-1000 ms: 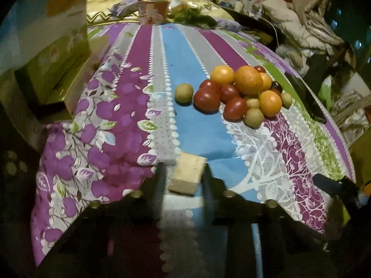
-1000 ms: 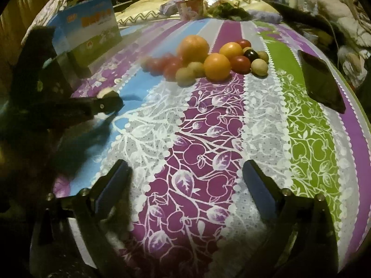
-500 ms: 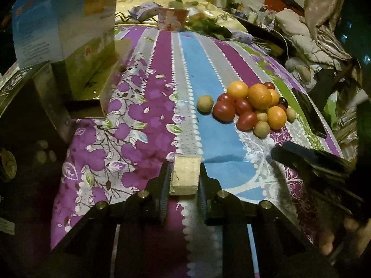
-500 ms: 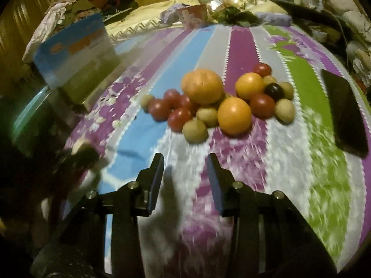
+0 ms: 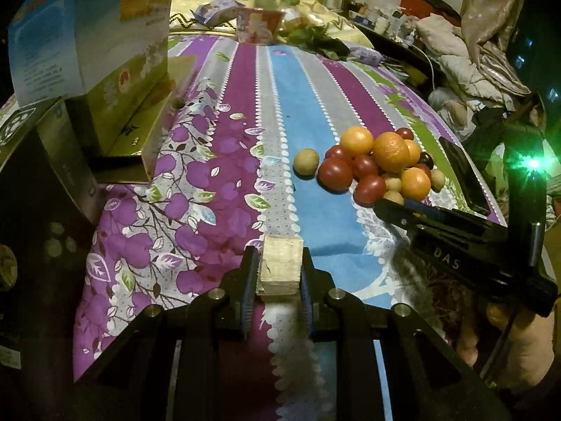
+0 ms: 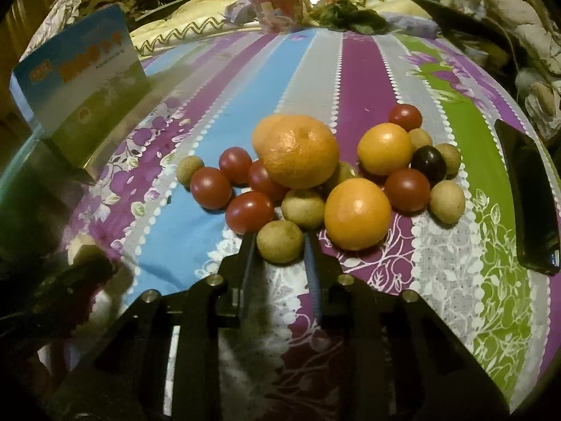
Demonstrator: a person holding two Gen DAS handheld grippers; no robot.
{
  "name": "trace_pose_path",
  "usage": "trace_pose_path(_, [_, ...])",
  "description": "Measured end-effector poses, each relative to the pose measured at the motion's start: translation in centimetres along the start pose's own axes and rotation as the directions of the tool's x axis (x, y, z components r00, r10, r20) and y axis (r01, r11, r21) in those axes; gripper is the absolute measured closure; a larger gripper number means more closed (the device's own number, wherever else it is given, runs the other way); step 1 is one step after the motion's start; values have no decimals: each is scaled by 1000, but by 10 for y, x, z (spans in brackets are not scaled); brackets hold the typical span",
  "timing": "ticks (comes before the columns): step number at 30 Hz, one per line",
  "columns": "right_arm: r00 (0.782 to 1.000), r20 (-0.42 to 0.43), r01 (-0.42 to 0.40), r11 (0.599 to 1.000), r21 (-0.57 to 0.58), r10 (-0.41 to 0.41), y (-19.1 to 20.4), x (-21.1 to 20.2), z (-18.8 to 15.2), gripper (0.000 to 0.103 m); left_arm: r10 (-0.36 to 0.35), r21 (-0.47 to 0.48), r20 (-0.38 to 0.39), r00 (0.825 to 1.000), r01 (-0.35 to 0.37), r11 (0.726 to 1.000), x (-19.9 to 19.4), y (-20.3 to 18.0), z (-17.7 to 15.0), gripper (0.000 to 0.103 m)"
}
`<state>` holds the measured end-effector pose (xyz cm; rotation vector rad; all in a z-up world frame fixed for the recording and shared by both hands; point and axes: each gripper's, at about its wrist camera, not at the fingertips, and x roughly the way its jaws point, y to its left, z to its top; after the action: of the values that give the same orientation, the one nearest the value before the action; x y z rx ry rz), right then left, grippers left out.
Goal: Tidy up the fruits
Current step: 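Grasp a small brown round fruit with the right tool and lift it, then carry both held items over the blue basket and open both tools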
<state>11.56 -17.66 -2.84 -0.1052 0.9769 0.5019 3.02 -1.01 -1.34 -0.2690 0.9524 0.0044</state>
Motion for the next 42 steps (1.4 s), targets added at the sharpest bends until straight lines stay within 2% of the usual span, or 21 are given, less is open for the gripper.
trace_pose_path(5, [1000, 8, 13, 1000, 16, -13, 1, -11, 1, 76, 22, 15, 12, 1000, -22, 1000, -9, -3, 4, 81])
trace_pose_path(9, [999, 41, 17, 999, 28, -18, 8, -48, 3, 76, 51, 19, 38, 998, -52, 998, -37, -2, 13, 81])
trace_pose_path(13, [996, 92, 9, 1000, 26, -11, 29, -100, 10, 76, 75, -9, 97, 992, -75, 997, -88, 9, 26, 81])
trace_pose_path(21, [983, 167, -65, 996, -67, 75, 97, -156, 37, 76, 150, -116, 203, 968, -128, 985, -187, 60, 40, 81])
trace_pose_path(27, [974, 166, -132, 982, -138, 154, 151, -163, 53, 76, 226, -216, 231, 946, -177, 960, -238, 112, 37, 81])
trace_pose_path(29, [970, 159, -159, 974, -162, 185, 171, -163, 58, 76, 263, -246, 238, 935, -204, 948, -254, 132, 34, 81])
trace_pose_path(33, [960, 138, -207, 951, -228, 242, 217, -161, 70, 76, 305, -310, 232, 924, -227, 923, -277, 168, 25, 81])
trace_pose_path(37, [952, 108, -247, 928, -279, 286, 255, -157, 74, 76, 340, -374, 216, 915, -245, 895, -296, 208, 16, 81])
trace_pose_path(42, [944, 53, -290, 898, -332, 324, 300, -148, 75, 76, 362, -418, 206, 909, -252, 873, -312, 242, 5, 81])
